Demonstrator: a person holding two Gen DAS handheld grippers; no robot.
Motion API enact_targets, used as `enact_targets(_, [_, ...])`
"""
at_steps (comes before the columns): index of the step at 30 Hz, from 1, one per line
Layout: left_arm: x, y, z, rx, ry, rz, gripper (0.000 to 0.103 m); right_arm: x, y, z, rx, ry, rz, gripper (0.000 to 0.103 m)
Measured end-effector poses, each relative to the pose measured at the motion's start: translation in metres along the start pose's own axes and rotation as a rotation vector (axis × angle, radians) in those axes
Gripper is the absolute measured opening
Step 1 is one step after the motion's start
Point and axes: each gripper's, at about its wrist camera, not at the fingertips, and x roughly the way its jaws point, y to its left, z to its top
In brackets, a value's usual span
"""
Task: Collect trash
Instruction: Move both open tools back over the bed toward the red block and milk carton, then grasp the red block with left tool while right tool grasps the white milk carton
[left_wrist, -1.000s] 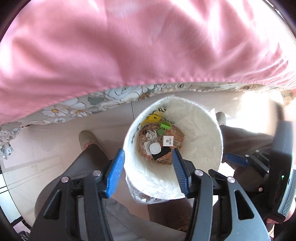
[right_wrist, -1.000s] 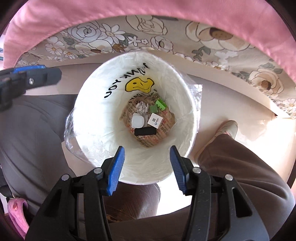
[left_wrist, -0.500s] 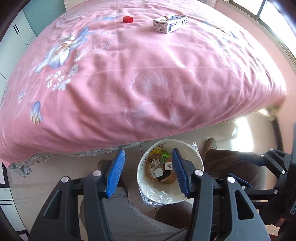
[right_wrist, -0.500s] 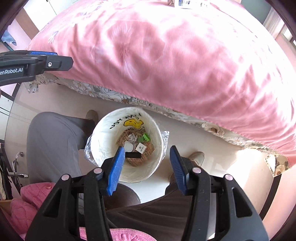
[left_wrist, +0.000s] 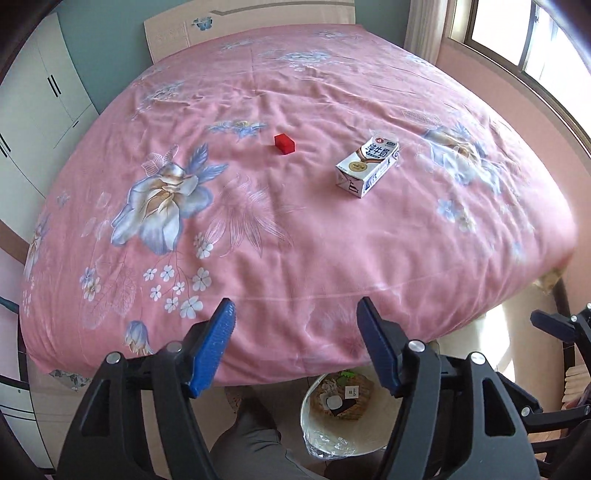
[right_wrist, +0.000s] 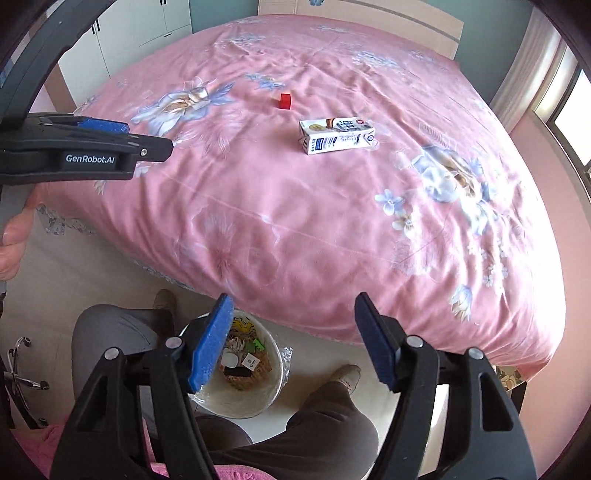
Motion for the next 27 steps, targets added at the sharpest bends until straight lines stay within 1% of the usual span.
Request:
enact_targets(6, [0.01,0.015,0.054,-0.077,-0.017,-0.017,0.075,0.0,-0.015,0.052,0.047,-0.019,0.006,0.072])
enact_targets(10, [0.027,0.022,0.089,-0.116,-0.024,0.001,0.079,0.011,-0.034,0.091,0.139,-0.017,0.026,0.072])
enact_targets(13, [0.045,0.025,0.114,-0.141,-0.017,0.017,0.079,0.026,-0.049,0.121,0.227,-0.01,0.035,0.072])
enact_targets(15, [0.059,0.028,0.13,-0.157,-0.01,0.024,0.079,0.041,-0.06,0.142,0.278,-0.006,0.01,0.075])
enact_targets(19, [0.091,0.031,0.156,-0.191,0.014,0.019,0.079,0.076,-0.076,0.176,0.349,0.026,-0.046,0.075])
enact_targets(25, [0.145,0.035,0.18,-0.23,0.056,0.025,0.08,0.131,-0.101,0.213,0.496,0.076,-0.064,0.075])
enact_targets(27, [0.163,0.037,0.187,-0.241,0.069,0.012,0.08,0.151,-0.11,0.221,0.545,0.098,-0.078,0.075])
